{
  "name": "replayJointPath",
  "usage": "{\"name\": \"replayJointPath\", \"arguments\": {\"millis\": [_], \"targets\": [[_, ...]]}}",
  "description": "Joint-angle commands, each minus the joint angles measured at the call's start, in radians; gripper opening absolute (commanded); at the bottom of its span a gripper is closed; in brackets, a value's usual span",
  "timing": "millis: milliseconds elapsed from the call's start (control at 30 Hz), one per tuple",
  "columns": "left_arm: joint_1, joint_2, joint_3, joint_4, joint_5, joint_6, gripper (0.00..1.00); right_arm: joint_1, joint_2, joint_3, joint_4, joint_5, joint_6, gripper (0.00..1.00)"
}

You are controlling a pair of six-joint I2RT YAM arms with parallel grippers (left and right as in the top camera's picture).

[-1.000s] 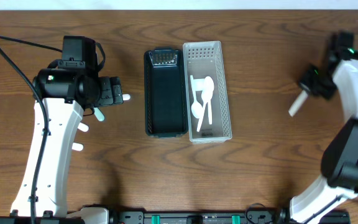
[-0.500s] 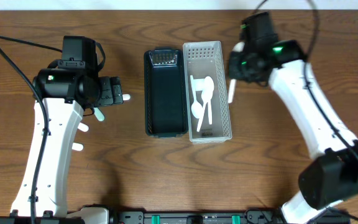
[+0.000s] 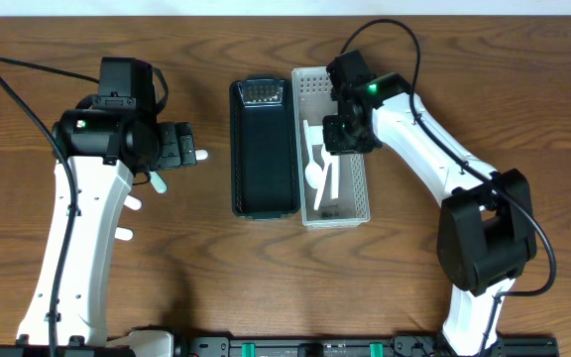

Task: Pack container
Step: 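Place the spoon into the white tray and withdraw right gripper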

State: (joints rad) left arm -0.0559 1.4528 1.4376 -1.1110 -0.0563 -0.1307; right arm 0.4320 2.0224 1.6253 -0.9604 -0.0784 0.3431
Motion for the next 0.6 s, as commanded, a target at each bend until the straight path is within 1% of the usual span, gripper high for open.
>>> {"name": "replayJointPath", "arguments": {"millis": [0,100,300,333,433,567], "targets": [[0.0,-0.003,0.021,-0.003,-0.008,0.002,0.98,0.014,-0.003,0.02,0.008,-0.024,-0.111,0.37],[0.0,-0.003,0.021,-0.003,-0.008,0.002,0.98,0.011,-0.003,0.108,-0.032,-0.024,-0.126,0.38],[0.001,-0.009,0.022,-0.002,-0.008,-0.016,0.99,-0.016,-0.024,0.401,-0.18,-0.011,-0.21,0.4],[0.001,-0.01,0.022,0.001,-0.009,-0.026,1.0,-0.029,-0.03,0.454,-0.206,0.0,-0.21,0.4],[0.001,-0.011,0.022,0.02,-0.01,-0.05,0.99,-0.085,-0.047,0.591,-0.275,0.004,-0.21,0.4],[0.01,-0.013,0.025,0.019,-0.055,-0.051,0.98,-0.179,-0.071,0.677,-0.349,0.014,-0.21,0.41]]}}
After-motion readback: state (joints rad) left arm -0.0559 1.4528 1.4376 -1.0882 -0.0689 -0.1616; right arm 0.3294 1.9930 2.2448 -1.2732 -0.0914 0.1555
